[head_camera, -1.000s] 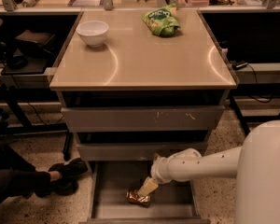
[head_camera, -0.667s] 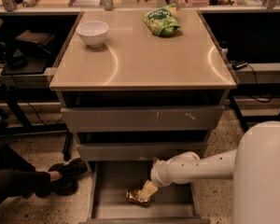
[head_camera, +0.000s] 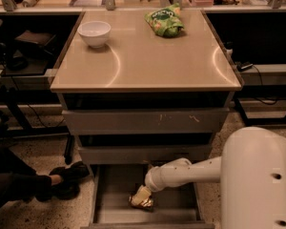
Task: Pick orange can from bottom drawer and place on counter
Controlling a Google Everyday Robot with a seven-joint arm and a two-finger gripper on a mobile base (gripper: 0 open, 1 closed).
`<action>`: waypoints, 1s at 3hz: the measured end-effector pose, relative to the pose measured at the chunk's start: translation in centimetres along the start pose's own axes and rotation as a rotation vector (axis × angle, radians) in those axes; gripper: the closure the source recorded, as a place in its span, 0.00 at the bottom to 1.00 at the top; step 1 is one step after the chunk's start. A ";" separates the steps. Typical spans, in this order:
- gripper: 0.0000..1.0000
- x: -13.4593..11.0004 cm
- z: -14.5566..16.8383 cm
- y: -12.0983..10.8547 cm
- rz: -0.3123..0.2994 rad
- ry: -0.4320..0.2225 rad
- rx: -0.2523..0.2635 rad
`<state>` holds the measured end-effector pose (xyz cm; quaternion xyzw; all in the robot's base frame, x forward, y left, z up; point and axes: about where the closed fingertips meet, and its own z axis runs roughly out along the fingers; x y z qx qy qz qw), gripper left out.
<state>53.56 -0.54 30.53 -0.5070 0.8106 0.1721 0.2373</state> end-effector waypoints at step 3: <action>0.00 1.8 11.7 1.9 0.094 -0.019 -0.061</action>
Offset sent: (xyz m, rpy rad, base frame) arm 0.0111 0.0829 -0.1247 0.1150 0.0081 -0.0556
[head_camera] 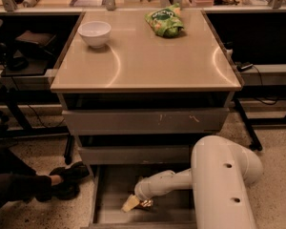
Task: Pick orange can from bottom drawer and place on counter
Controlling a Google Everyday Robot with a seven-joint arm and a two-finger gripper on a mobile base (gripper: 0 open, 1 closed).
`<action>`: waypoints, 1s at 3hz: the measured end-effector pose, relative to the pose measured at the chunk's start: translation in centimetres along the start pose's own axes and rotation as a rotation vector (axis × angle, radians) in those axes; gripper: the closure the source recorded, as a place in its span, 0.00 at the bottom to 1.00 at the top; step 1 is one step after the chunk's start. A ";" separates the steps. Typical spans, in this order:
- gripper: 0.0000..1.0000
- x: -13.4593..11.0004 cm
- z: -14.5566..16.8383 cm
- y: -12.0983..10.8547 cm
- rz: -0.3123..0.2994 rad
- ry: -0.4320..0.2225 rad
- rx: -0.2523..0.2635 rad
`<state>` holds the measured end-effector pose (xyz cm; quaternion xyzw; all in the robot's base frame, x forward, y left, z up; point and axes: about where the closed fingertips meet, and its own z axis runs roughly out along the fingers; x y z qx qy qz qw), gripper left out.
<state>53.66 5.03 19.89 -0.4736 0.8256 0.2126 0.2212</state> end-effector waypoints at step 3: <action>0.00 6.9 4.6 -0.5 0.165 0.087 -0.032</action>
Offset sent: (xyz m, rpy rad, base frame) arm -0.0203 -0.0455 -0.1040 -0.0551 0.2085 -0.1704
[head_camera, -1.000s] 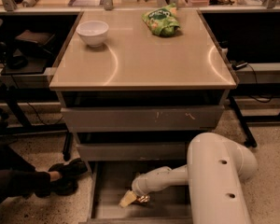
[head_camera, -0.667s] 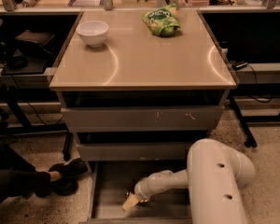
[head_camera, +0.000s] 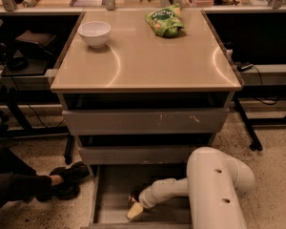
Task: Pick orange can from bottom drawer and place on counter
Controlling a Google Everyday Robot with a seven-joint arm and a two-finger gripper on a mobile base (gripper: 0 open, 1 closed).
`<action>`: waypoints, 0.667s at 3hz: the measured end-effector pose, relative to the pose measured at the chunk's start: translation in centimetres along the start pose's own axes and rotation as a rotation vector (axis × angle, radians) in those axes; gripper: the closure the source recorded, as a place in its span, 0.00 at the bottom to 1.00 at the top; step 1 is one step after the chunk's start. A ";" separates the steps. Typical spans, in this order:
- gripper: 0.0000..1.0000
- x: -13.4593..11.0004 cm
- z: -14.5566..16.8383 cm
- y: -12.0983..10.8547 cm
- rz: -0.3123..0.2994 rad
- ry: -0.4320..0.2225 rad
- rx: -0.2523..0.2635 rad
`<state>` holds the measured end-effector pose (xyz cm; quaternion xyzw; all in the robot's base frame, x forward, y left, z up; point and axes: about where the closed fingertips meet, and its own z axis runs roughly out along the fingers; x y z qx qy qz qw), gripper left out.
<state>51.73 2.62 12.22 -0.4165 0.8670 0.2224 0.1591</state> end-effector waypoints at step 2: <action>0.40 0.0 0.0 0.0 0.000 0.000 0.000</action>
Offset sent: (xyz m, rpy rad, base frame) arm 0.0000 0.0000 0.0000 0.0000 0.0000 0.0000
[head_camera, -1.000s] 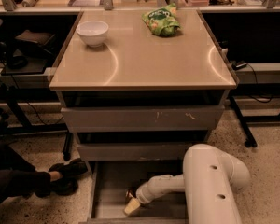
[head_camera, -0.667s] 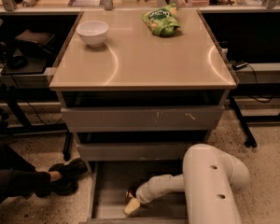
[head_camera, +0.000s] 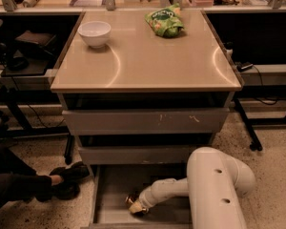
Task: Pick orange can from bottom drawer and place on counter
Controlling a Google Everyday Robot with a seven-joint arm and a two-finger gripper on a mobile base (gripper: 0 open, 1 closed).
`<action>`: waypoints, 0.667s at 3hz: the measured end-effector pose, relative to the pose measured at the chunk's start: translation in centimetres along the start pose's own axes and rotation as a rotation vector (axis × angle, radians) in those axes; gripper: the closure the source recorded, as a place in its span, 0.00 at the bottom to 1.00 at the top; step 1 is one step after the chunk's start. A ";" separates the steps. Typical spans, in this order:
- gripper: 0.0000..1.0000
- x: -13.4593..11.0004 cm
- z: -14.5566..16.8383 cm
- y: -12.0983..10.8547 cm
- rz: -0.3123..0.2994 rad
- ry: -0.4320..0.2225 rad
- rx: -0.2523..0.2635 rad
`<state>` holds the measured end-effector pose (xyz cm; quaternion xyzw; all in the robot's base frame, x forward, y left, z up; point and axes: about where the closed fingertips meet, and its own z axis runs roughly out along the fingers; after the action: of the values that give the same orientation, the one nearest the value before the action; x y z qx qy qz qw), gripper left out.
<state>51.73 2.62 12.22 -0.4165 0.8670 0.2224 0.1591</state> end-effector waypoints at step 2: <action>0.87 -1.1 -2.5 -0.4 0.005 -0.038 0.027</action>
Offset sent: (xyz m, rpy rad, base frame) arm 0.0201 -0.0247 0.0709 0.0277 -0.1044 -0.0714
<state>52.48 1.84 14.71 -0.4078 0.8678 0.2191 0.1804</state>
